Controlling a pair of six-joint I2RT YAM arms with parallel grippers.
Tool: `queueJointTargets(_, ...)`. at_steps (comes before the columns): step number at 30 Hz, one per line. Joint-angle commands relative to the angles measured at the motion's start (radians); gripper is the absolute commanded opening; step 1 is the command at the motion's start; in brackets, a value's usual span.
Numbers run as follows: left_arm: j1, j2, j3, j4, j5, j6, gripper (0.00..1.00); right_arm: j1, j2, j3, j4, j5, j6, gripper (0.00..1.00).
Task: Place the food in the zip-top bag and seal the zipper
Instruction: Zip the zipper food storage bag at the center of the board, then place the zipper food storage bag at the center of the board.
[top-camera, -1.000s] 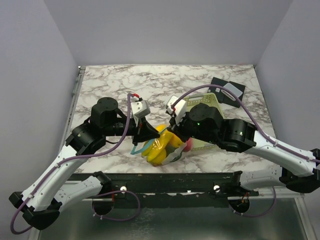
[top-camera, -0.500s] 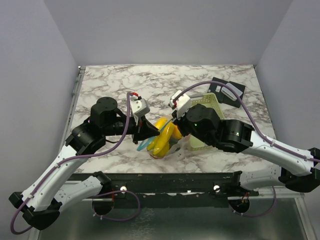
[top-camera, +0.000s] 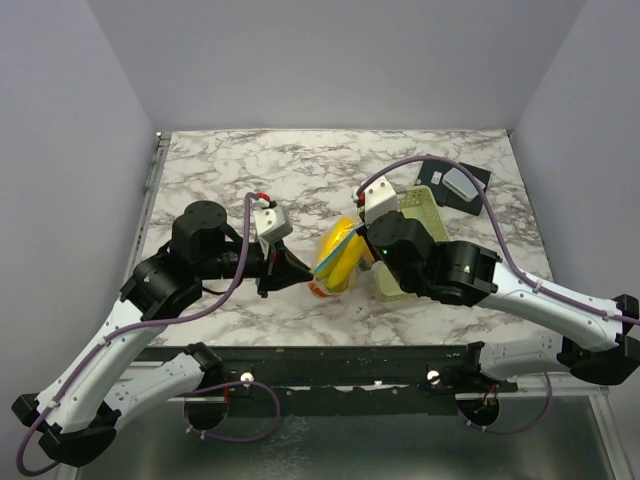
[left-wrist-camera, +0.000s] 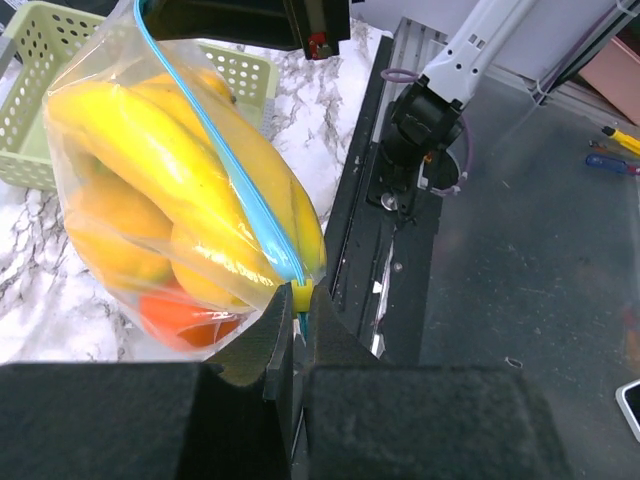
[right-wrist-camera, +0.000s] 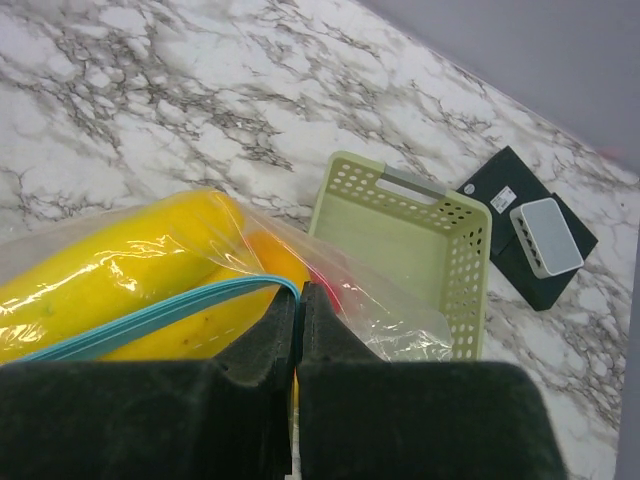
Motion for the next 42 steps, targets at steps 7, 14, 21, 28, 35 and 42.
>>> queueJointTargets(7,-0.012,-0.079,0.025,-0.077,0.066,-0.036,0.0,-0.032,-0.039,-0.013,0.007,0.276,0.011,0.01)
queueJointTargets(14,-0.012,-0.075,0.02,-0.078,-0.036,-0.043,0.04,-0.032,-0.089,-0.056,0.093,0.149,-0.029,0.01)
queueJointTargets(21,-0.012,-0.045,0.015,-0.095,-0.3,-0.043,0.22,-0.032,-0.145,-0.105,0.141,0.054,-0.063,0.01)
queueJointTargets(28,-0.011,-0.016,0.039,-0.087,-0.454,-0.03,0.47,-0.032,-0.168,-0.114,0.145,-0.029,-0.079,0.01)
queueJointTargets(35,-0.012,-0.04,0.052,-0.057,-0.481,-0.027,0.58,-0.032,-0.153,-0.104,0.142,-0.062,-0.115,0.01)
queueJointTargets(42,-0.012,-0.036,0.112,-0.041,-0.452,-0.007,0.63,-0.032,-0.146,-0.109,0.2,-0.211,-0.153,0.01)
